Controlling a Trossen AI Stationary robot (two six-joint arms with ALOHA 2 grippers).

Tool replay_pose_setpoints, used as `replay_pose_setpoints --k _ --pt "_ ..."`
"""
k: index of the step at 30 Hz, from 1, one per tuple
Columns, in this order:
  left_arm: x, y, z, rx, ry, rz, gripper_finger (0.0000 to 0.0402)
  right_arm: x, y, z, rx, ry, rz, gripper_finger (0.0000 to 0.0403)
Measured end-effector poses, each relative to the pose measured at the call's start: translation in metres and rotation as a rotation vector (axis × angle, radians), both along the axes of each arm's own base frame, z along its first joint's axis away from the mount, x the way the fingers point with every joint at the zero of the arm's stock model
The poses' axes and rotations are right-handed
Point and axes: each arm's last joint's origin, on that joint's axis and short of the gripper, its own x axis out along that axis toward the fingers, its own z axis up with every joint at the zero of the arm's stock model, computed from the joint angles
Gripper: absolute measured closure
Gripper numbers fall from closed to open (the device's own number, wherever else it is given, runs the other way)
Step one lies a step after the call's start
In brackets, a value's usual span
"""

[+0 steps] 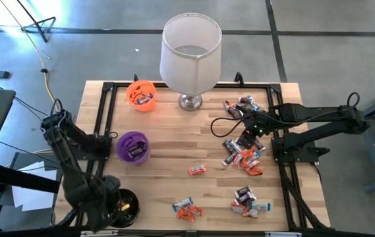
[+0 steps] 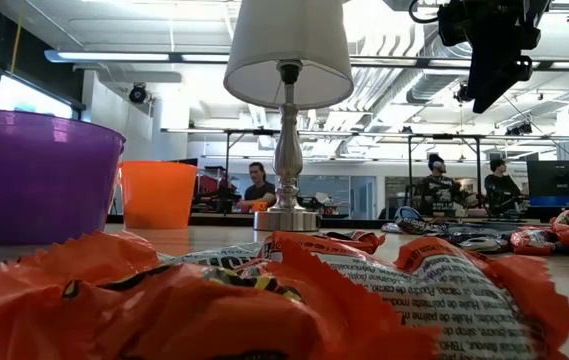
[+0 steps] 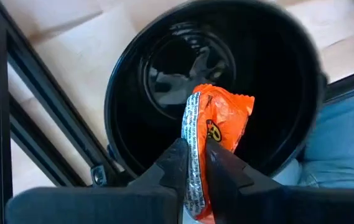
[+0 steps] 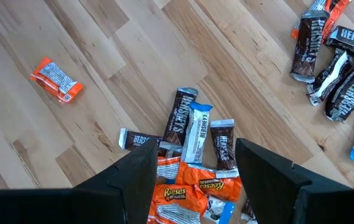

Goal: Sort candy
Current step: Put the orange chocolate into the black bucket

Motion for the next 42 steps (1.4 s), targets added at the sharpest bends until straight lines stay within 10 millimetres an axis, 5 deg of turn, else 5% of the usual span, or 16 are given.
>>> replay_pose_setpoints --k 11,20,30,42 --pt "0.002 -0.011 -0.011 0.023 -0.026 -0.029 0.031 0.0 0.0 0.0 0.0 0.0 0.0 0.0192" --pt "0.024 0.007 -0.001 0.245 -0.333 -0.25 0.0308 0.0 0.0 0.0 0.0 0.0 0.0 0.0192" --pt "0.106 0.071 -0.009 0.553 -0.316 -0.502 0.0307 0.0 0.0 0.0 0.0 0.0 0.0 0.0192" --pt "0.205 0.117 -0.074 0.523 -0.299 -1.002 0.0307 0.0 0.0 0.0 0.001 0.0 -0.001 0.0192"
